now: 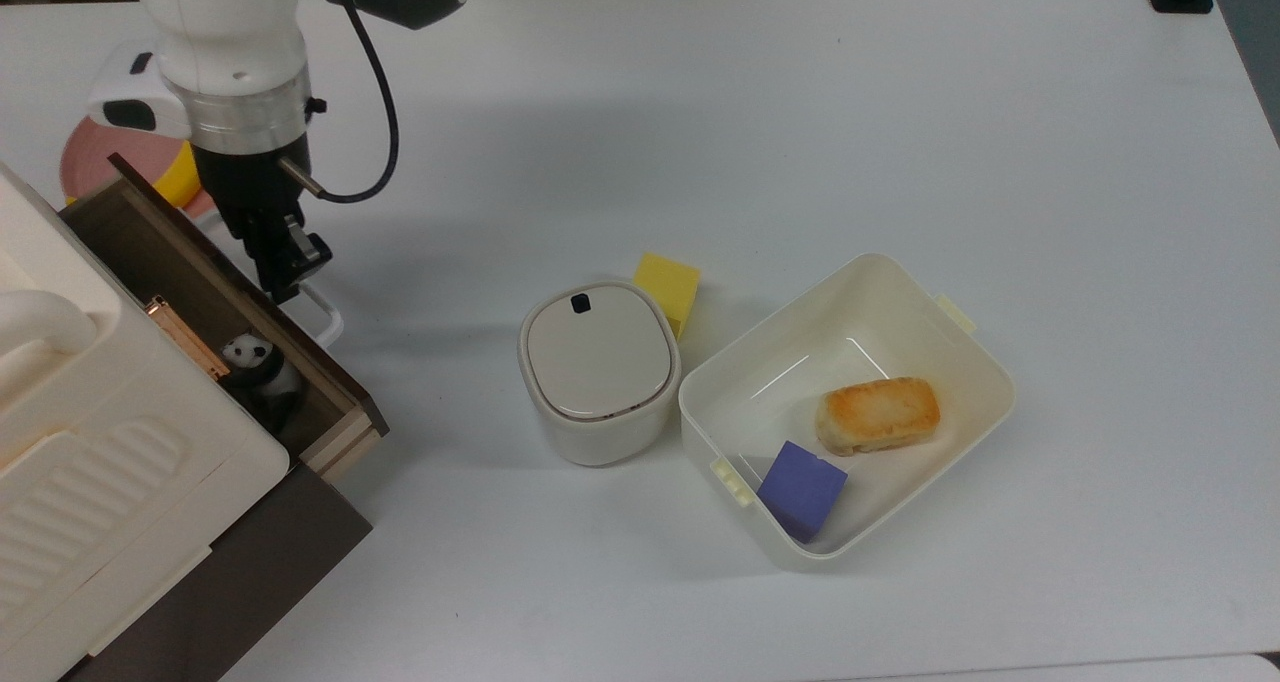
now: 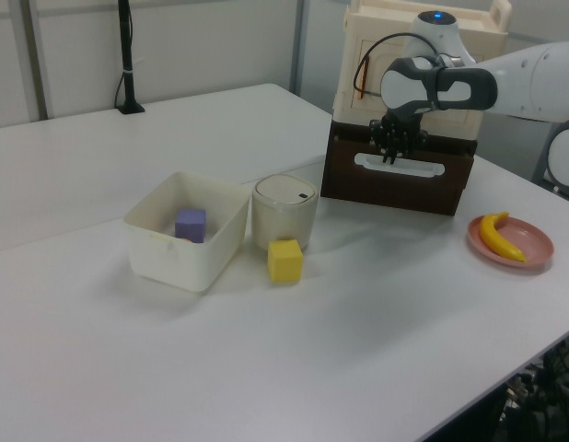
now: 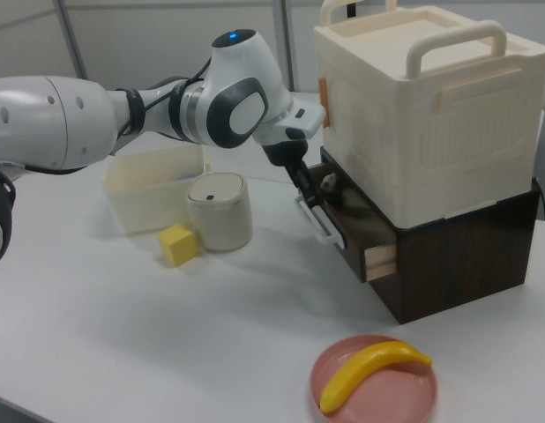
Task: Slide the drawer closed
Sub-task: 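Push the drawer front inward with the gripper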
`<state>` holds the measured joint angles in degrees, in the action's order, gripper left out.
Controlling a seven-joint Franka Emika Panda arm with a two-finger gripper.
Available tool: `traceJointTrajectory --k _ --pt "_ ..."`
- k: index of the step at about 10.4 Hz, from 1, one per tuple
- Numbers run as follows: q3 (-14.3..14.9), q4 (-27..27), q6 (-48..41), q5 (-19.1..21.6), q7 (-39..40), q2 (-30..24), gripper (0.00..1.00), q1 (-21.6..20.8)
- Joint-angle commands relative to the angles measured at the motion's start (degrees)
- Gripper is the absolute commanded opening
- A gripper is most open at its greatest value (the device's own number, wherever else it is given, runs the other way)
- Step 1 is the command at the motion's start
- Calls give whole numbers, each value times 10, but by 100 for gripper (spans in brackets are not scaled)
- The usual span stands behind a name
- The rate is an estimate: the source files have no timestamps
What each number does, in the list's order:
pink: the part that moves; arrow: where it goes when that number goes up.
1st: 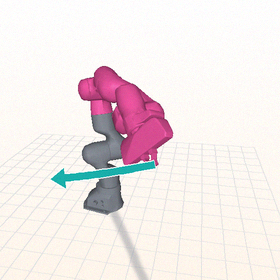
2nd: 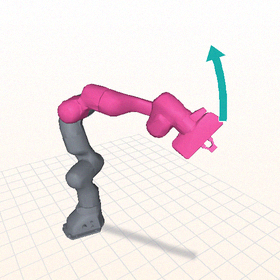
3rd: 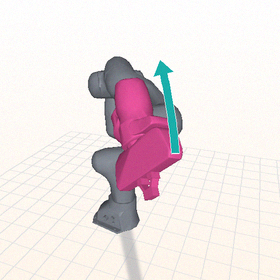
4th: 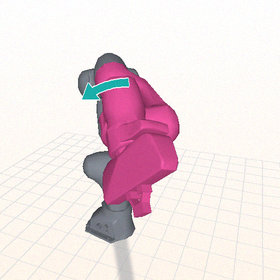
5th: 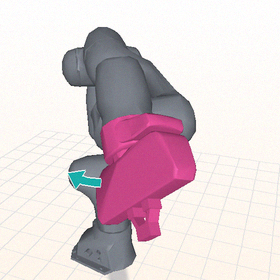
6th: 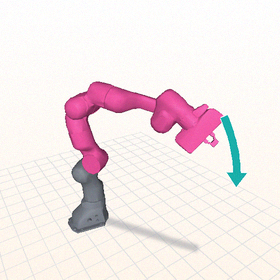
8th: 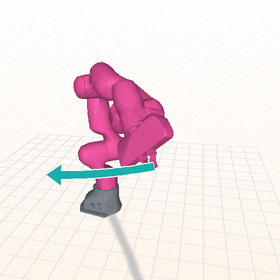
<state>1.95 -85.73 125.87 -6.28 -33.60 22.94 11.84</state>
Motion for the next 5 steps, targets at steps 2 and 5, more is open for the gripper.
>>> traceJointTrajectory --k 2,5 --pt "9 7 64 -72 -16 10 16 -6" --pt "10 21 86 -85 -16 24 16 -5"
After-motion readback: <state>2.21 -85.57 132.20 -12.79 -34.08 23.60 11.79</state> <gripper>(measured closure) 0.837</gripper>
